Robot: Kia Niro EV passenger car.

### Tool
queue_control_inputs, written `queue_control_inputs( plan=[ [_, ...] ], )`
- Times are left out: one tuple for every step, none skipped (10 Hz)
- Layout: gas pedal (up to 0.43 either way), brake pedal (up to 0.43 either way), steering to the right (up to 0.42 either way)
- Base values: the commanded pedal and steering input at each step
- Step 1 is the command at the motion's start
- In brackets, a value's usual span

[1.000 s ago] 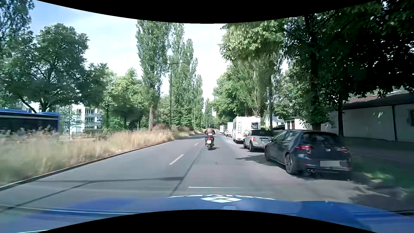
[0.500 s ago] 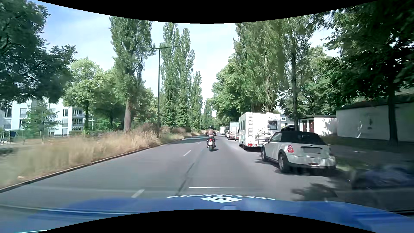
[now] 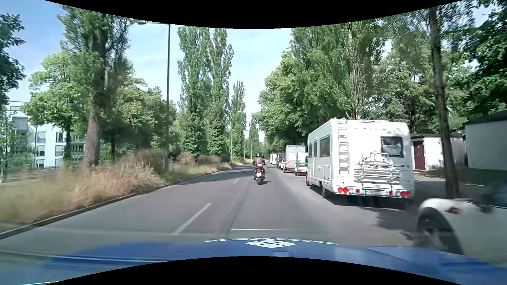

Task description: Follow the waypoints while adhering to traffic rules and regulations

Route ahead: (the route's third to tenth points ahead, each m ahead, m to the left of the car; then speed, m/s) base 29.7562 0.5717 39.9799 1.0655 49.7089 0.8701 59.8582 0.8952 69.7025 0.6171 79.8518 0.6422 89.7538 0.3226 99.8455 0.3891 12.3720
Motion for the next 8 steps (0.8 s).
queue_control_inputs(
  plan=[
    [0.228, 0.000, -0.001],
    [0.228, 0.000, -0.002],
    [0.228, 0.000, -0.001],
    [0.220, 0.000, -0.002],
    [0.220, 0.000, -0.001],
    [0.209, 0.000, -0.002],
    [0.197, 0.000, -0.001],
    [0.197, 0.000, -0.001]
  ],
)
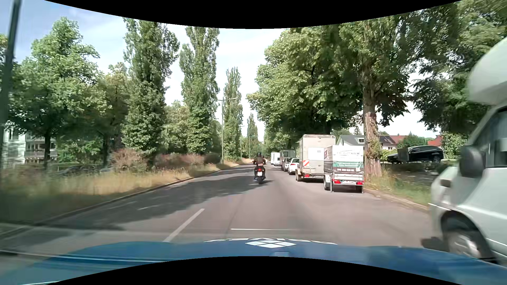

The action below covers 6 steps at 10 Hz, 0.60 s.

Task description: Follow the waypoints while adhering to traffic rules and regulations

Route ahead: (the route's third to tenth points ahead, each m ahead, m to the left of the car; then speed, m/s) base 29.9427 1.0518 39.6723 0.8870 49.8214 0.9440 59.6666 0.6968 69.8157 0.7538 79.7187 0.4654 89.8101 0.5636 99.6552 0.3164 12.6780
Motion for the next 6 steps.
queue_control_inputs(
  plan=[
    [0.197, 0.000, -0.002],
    [0.189, 0.000, -0.001],
    [0.189, 0.000, -0.001],
    [0.177, 0.000, -0.001],
    [0.098, 0.000, -0.002],
    [0.020, 0.000, -0.001]
  ],
)
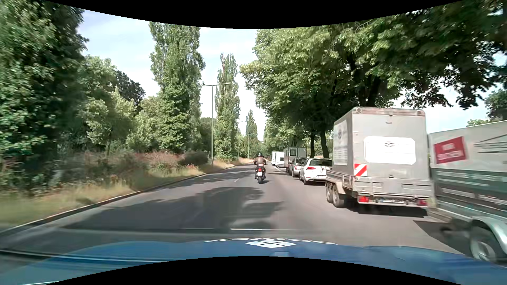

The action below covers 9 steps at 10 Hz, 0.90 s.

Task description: Follow the waypoints while adhering to traffic rules and regulations

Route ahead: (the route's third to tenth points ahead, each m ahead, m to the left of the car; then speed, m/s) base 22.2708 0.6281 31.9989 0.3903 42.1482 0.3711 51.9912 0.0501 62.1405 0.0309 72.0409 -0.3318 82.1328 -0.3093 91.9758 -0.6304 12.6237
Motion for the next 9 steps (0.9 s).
queue_control_inputs(
  plan=[
    [0.020, 0.000, -0.001],
    [0.067, 0.000, -0.002],
    [0.130, 0.000, -0.002],
    [0.138, 0.000, -0.002],
    [0.138, 0.000, -0.002],
    [0.138, 0.000, -0.002],
    [0.150, 0.000, -0.002],
    [0.150, 0.000, -0.003],
    [0.157, 0.000, -0.003]
  ],
)
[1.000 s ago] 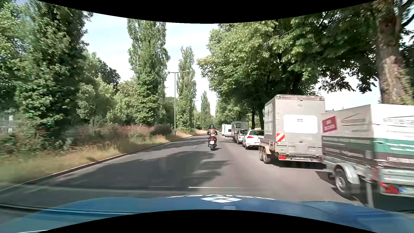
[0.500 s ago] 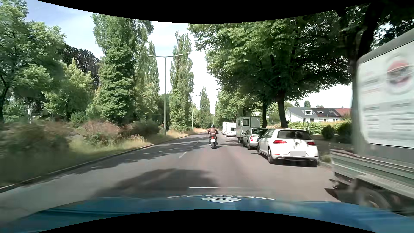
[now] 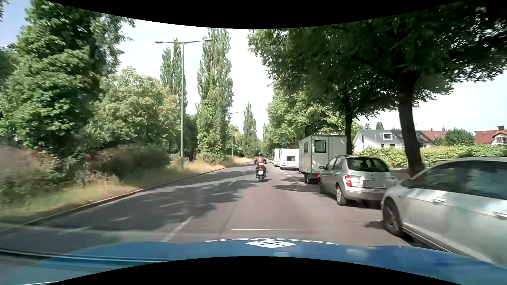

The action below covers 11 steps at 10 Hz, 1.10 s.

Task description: Follow the waypoints while adhering to traffic rules and regulations

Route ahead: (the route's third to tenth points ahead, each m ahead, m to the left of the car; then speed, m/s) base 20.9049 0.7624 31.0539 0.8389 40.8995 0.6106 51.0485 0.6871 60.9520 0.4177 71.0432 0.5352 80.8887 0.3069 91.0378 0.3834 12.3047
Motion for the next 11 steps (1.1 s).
queue_control_inputs(
  plan=[
    [0.169, 0.000, -0.003],
    [0.177, 0.000, -0.002],
    [0.197, 0.000, -0.001],
    [0.197, 0.000, -0.002],
    [0.197, 0.000, -0.002],
    [0.197, 0.000, -0.002],
    [0.197, 0.000, -0.002],
    [0.189, 0.000, -0.002],
    [0.189, 0.000, -0.002],
    [0.189, 0.000, -0.002],
    [0.189, 0.000, -0.002]
  ],
)
